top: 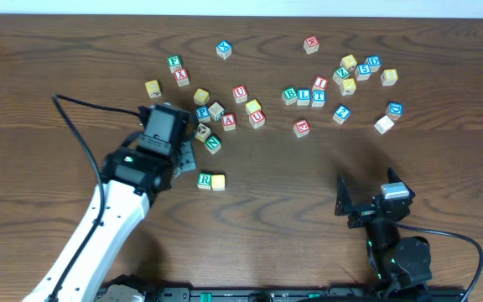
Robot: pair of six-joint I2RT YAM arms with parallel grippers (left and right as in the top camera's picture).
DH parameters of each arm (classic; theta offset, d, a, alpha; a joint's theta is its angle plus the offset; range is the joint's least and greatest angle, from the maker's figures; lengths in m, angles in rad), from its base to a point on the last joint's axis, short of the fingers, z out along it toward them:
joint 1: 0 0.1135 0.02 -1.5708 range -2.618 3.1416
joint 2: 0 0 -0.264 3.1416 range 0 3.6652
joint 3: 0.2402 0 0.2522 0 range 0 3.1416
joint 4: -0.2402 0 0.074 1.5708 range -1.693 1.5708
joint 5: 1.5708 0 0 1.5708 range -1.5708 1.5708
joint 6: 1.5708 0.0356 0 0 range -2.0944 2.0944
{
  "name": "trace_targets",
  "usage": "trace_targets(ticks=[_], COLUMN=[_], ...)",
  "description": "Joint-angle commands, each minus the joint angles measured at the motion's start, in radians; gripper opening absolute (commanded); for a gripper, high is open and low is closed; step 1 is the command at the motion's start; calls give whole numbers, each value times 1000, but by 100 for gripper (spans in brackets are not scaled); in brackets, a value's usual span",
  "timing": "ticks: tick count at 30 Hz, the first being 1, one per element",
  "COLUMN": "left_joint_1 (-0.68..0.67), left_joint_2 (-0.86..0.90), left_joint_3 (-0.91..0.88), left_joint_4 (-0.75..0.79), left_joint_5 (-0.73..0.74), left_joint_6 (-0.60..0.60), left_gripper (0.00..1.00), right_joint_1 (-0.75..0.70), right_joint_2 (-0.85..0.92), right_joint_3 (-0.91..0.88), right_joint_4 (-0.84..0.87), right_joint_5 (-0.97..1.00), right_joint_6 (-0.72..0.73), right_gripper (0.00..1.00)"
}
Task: Spell out ROBOT
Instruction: 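Open the left gripper and lift it away from the R O blocks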
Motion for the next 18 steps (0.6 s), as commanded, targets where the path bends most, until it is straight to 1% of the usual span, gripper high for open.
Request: trace_targets(ticks=[1,6,9,13,14,18], left_joint_1=[51,95,122,166,180,256], left_joint_2=[-13,-42,-86,-165,-184,-259], left_joint_3=[65,107,113,113,113,113], left_joint_4=[-13,-62,-71,-74,-73,-74], left_joint_5=[11,26,29,45,53,138], left_joint_6=[105,228,246,314,326,377], left_gripper=[28,28,28,28,31,35], right_joint_1=[-10,-10,-10,-10,-10,-10], right_joint_2=[1,1,1,1,1,1], right_joint_3=[-1,-1,-1,-1,-1,-1], right_joint_4=[-4,-4,-4,-4,-4,-4], right_joint_5=[-6,-6,-6,-6,-6,-6], right_joint_6=[-8,-8,-8,-8,-8,-8], right_gripper=[99,99,99,99,99,99])
